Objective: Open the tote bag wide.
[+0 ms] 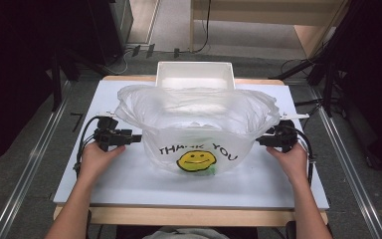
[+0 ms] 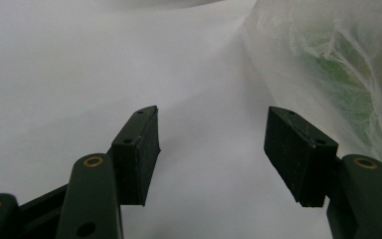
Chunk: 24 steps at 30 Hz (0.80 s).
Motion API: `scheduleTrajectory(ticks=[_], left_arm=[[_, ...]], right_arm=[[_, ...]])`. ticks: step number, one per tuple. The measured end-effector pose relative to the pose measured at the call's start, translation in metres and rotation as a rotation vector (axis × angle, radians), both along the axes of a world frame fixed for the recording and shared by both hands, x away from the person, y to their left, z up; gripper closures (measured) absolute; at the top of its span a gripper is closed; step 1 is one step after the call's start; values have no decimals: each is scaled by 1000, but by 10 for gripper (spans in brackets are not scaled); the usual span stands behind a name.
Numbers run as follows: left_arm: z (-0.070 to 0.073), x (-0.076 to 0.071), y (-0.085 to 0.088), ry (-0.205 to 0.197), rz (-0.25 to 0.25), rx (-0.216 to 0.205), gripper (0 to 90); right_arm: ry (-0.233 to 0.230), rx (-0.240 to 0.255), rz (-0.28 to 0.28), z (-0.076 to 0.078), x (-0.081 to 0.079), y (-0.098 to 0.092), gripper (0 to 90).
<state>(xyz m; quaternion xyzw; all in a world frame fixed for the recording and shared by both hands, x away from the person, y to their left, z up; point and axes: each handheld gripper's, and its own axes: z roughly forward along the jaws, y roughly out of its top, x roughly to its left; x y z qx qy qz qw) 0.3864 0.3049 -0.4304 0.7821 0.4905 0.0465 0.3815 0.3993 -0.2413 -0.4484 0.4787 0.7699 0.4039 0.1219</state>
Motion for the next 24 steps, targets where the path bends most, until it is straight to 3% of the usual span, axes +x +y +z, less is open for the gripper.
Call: scheduleTrajectory(ticks=[3,13,24], left_arm=[[-1,0,2,-4,-4,29,367],[1,-4,5,-11,-8,6,354],[2,-12,9,-19,-16,10,349]], right_arm=[[5,2,12,1,1,2,367],[24,-4,33,1,6,6,373],[32,34,6,3,13,3,410]])
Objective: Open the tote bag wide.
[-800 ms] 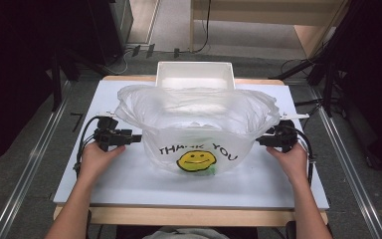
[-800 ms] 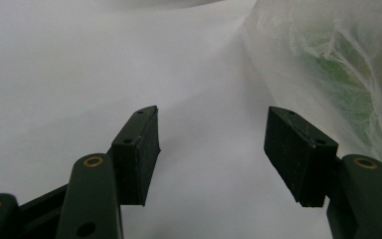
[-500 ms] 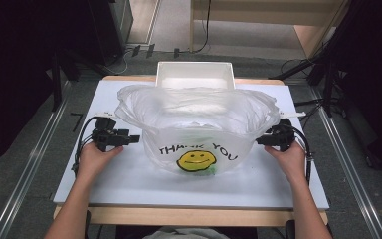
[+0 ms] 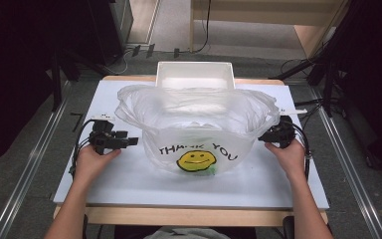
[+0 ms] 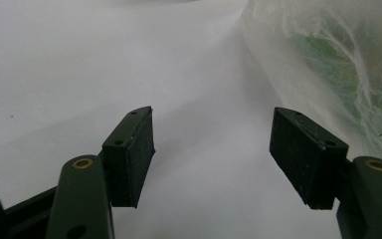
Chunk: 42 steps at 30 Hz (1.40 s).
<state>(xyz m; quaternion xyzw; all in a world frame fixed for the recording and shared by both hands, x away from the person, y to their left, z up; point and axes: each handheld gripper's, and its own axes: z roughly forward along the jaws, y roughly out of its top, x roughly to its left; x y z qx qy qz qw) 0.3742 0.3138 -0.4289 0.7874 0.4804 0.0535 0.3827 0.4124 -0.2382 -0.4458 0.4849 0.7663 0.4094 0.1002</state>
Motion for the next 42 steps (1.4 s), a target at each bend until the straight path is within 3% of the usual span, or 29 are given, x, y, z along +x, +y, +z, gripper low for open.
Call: scheduleTrajectory(ticks=[16,31,37,42], left_arm=[[-1,-3,3,6,21,-12,348],[-2,-2,2,14,25,13,377],[-2,-2,1,22,10,14,378],[8,2,1,12,-20,19,453]], right_arm=[[14,-19,8,1,7,5,413],[21,-31,18,1,7,5,412],[18,-32,18,1,7,5,412],[7,-33,35,10,2,2,440]])
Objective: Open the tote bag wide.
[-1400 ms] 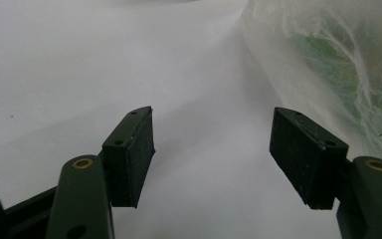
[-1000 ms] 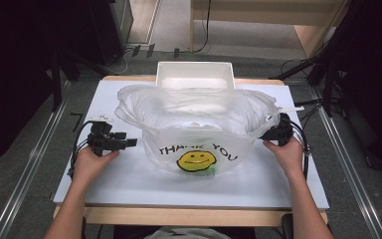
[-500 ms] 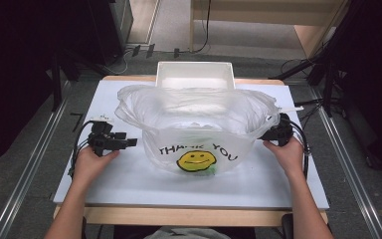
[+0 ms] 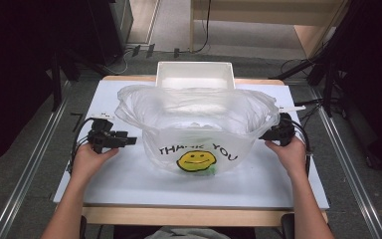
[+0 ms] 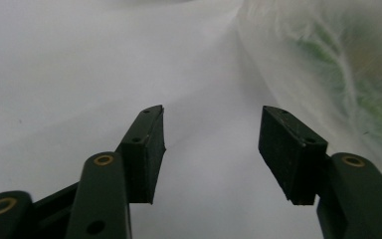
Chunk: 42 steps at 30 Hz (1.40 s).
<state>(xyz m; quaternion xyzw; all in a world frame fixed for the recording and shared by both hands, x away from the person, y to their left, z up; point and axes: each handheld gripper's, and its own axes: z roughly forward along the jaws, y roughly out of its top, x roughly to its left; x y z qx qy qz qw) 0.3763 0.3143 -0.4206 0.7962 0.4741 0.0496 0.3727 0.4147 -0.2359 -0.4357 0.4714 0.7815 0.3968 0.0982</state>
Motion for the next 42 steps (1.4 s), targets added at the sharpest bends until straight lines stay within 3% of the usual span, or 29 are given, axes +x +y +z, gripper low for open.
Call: scheduleTrajectory(ticks=[1,4,5,8,9,12,15,18,19,24,25,28,29,32,34,35,37,38,42], left_arm=[[8,4,2,-3,-24,-6,471],[16,9,2,-13,-36,-12,514],[21,12,1,-13,-46,-10,536],[33,22,0,-5,-76,-15,586],[43,25,-5,-11,-100,18,613],[55,29,-9,-13,-127,-10,634],[72,35,-12,-31,-135,9,687],[80,40,-11,-21,-139,-5,745],[89,44,-12,2,-142,-12,768],[109,48,-13,-35,-164,-11,855],[118,50,-13,-55,-175,-15,900],[125,53,-14,-64,-182,-11,900],[135,55,-14,-76,-195,-12,900],[151,59,-14,-110,-217,-11,900],[158,61,-13,-113,-225,-14,900],[167,64,-12,-116,-227,-27,900],[174,66,-13,-118,-231,-40,900],[183,66,-16,-128,-240,-49,900],[201,64,-25,-149,-273,-59,900]], right_arm=[[-21,7,1,4,-2,-1,447],[-30,17,14,12,-3,-4,451],[-37,33,31,22,-4,-6,466],[-50,32,45,31,-4,-8,466],[-52,20,70,39,-2,-9,483],[-59,9,90,49,0,-11,489],[-71,13,111,67,3,-15,521],[-76,43,132,79,5,-20,557],[-79,49,136,84,5,-22,576],[-87,63,147,101,9,-25,630],[-83,62,155,114,11,-26,680],[-91,68,160,126,13,-26,752],[-103,86,175,139,14,-27,820],[-92,74,178,155,17,-24,900],[-91,68,181,161,18,-23,900],[-119,57,206,177,19,-18,900],[-132,61,212,182,18,-16,900],[-149,84,235,195,18,-8,900],[-203,69,282,213,15,9,900]])
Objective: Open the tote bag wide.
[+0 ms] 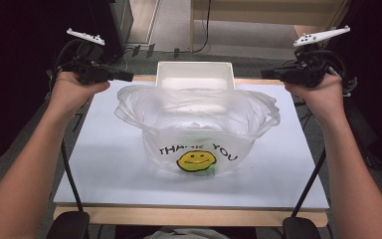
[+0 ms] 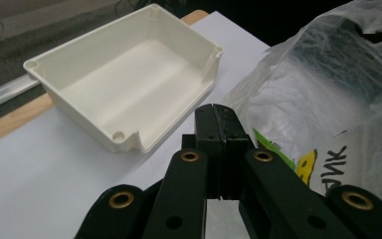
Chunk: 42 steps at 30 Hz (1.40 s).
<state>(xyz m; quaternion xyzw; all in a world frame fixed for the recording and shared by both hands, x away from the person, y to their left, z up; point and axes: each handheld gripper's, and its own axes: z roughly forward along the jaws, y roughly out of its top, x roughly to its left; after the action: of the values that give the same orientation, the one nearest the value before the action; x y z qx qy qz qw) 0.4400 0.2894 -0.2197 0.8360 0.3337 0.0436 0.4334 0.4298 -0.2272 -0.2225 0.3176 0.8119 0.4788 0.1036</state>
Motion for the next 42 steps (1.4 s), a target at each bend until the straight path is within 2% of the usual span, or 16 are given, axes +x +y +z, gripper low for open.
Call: scheduleTrajectory(ticks=[4,9,14,18,19,20,21,23,25,28,30,33,34,36,37,42], left_arm=[[18,-3,-15,-27,-36,18,900],[36,-4,-34,-34,-83,7,900],[48,-4,-58,-29,-117,-3,900],[54,-2,-76,-34,-157,1,900],[57,-1,-85,-28,-188,-29,900],[57,-1,-85,-28,-188,-29,900],[60,-3,-98,-55,-201,-2,900],[60,-4,-108,-70,-218,18,900],[57,-4,-113,-67,-228,23,900],[36,-4,-126,-51,-242,43,900],[32,-3,-127,-44,-241,57,900],[11,-3,-129,-16,-223,107,900],[5,-3,-130,-12,-225,112,900],[-11,-5,-133,9,-237,107,900],[-11,-5,-133,9,-237,107,900],[-38,-5,-132,44,-239,132,900]], right_arm=[[-21,-17,36,17,-2,21,900],[-40,-26,68,28,-1,43,900],[-78,-58,114,32,-1,65,900],[-75,-56,130,32,1,78,900],[-70,-44,141,33,2,87,900],[-70,-44,141,33,2,87,900],[-64,-35,153,34,1,95,900],[-75,-40,170,35,0,103,900],[-81,-44,180,34,0,109,900],[-64,-50,193,24,0,117,900],[-56,-49,195,19,-1,119,900],[-11,-43,195,-3,-3,124,900],[-11,-43,195,-3,-3,124,900],[2,-58,205,-18,-6,130,900],[2,-58,205,-18,-6,130,900],[39,-100,211,-46,-3,138,900]])
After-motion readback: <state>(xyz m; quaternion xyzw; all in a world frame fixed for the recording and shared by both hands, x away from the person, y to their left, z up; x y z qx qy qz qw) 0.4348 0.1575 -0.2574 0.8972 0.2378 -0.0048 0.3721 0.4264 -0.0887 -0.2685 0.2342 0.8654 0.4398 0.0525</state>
